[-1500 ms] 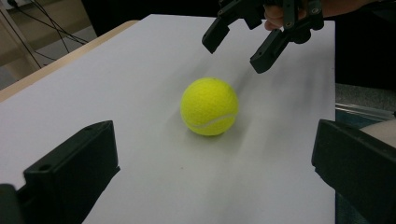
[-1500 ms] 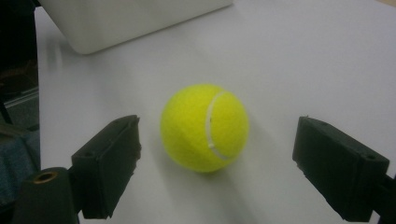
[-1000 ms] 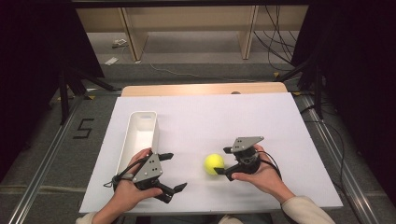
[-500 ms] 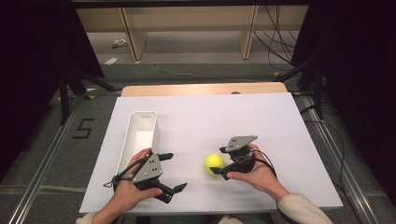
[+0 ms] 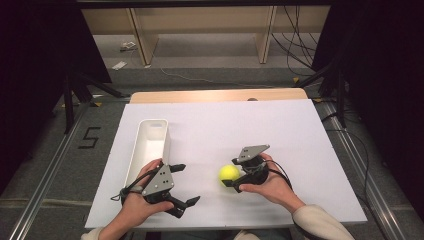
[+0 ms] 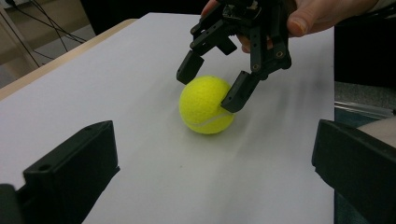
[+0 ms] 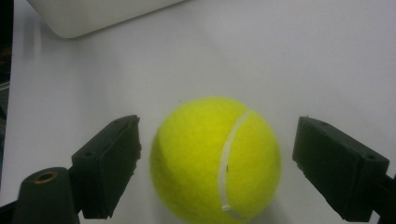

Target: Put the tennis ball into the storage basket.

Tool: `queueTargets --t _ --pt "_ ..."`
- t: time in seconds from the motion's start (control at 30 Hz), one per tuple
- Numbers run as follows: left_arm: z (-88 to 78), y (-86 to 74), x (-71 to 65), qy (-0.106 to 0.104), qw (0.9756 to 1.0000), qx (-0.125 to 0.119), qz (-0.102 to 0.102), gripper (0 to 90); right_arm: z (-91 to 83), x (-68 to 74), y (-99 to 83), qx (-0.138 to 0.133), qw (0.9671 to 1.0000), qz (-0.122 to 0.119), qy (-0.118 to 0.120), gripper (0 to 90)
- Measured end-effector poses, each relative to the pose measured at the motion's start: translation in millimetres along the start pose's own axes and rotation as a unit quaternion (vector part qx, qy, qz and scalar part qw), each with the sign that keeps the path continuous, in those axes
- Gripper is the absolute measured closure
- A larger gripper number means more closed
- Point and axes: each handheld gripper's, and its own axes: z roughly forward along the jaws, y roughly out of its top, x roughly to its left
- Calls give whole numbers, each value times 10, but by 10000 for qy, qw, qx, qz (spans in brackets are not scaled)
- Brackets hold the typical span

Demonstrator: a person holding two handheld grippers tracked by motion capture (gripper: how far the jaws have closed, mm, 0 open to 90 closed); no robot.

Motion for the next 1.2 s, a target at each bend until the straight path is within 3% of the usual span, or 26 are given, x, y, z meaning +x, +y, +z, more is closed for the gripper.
queueTargets --t 1.2 --pt "-7 -1 -1 -27 10000 14 1 0 279 11 -1 526 9986 25 109 165"
